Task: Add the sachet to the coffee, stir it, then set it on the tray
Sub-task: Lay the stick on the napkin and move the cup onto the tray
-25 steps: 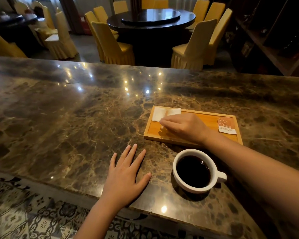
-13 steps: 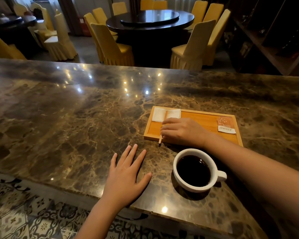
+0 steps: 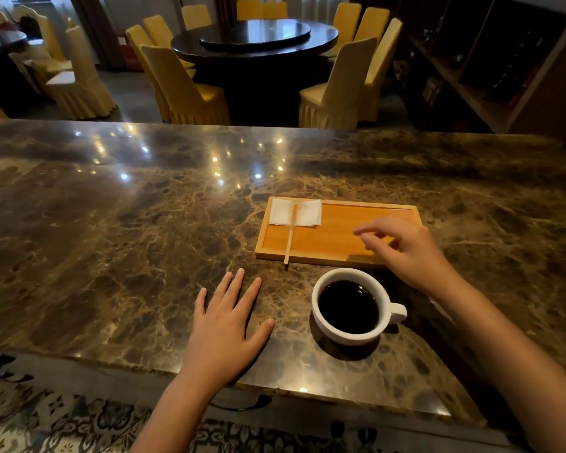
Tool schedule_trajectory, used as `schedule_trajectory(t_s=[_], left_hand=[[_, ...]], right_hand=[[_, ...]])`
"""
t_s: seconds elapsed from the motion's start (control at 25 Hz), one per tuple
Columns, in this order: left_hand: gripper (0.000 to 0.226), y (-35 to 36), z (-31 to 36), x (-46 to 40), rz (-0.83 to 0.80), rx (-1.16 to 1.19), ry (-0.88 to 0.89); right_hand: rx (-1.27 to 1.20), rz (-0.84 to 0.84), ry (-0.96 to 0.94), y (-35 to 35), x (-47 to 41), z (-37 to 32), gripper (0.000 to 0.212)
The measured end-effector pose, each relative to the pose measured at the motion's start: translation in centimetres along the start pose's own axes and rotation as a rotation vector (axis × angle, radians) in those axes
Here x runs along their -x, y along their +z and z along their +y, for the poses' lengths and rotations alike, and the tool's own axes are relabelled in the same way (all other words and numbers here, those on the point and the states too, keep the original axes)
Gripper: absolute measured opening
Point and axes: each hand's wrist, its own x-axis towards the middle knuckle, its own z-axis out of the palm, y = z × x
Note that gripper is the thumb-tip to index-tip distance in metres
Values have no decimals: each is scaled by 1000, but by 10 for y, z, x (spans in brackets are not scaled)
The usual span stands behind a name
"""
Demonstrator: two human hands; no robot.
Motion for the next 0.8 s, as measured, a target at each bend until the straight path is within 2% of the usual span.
schedule_trajectory(t_s=[0.08,0.16,0.4,0.52,0.64,0.8], left_hand=[[71,0,0,0,-7,-19,7],[72,0,-1,-1,-7,-25,13],[74,1,0,-2,-7,-8,28],[75,1,0,-1,-4,-9,35],[76,0,1,-1,3,2,39],[76,1,0,-1,-4,-7,39]], right_hand=[[-103,-26,140,-9,33,-3,18],[-175,-48,199,-10,60,-5,19],[-246,-67,290,-1,93,-7,17],[-402,-82,361,4,96,-9,14],[-536,-85,410,8,98,-10,19],[-562,-91,409,11,98,-12,23]])
